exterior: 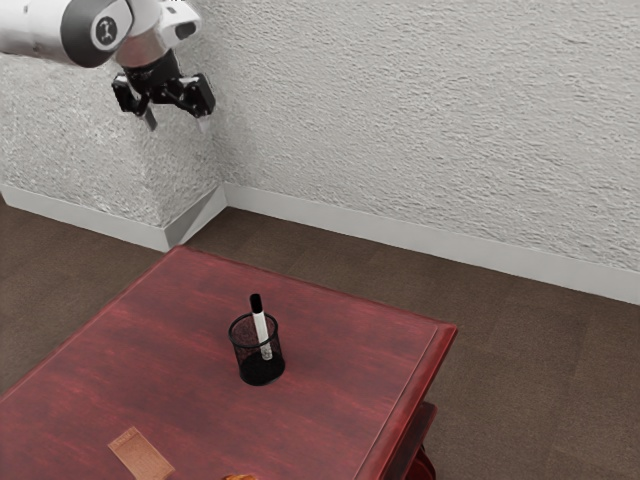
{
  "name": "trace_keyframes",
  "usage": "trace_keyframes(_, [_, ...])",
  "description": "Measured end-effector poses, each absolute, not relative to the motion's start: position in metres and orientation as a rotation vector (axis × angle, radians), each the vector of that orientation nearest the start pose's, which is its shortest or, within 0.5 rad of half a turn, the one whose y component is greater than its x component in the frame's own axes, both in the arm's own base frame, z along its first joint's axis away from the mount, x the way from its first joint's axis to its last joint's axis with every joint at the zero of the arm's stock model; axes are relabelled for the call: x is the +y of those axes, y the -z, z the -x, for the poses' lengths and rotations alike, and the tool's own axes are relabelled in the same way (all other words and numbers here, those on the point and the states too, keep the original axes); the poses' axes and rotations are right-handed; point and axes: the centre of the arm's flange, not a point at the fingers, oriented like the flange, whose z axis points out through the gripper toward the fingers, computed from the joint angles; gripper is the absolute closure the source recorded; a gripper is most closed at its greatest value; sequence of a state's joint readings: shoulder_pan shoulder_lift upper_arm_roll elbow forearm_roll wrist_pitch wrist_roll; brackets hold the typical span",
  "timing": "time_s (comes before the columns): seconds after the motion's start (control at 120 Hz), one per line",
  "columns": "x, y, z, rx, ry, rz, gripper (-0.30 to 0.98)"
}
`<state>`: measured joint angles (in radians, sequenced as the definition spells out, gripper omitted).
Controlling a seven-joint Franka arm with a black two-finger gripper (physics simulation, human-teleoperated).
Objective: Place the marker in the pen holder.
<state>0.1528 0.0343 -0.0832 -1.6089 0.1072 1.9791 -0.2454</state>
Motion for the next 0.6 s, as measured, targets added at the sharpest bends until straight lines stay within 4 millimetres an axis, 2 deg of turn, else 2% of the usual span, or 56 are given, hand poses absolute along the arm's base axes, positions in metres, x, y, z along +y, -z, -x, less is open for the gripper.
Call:
trace_keyframes(0.108, [0.061,-0.633,-0.585,-0.437,0.360,3.006,0.02])
trace_keyframes(0.233, [0.059,-0.629,-0.575,-0.395,0.225,3.019,0.01])
trace_keyframes(0.375, [0.044,-0.619,-0.570,-0.319,0.123,3.031,0.00])
trace_keyframes(0.6, [0.008,-0.603,-0.560,-0.175,0.031,3.042,0.00])
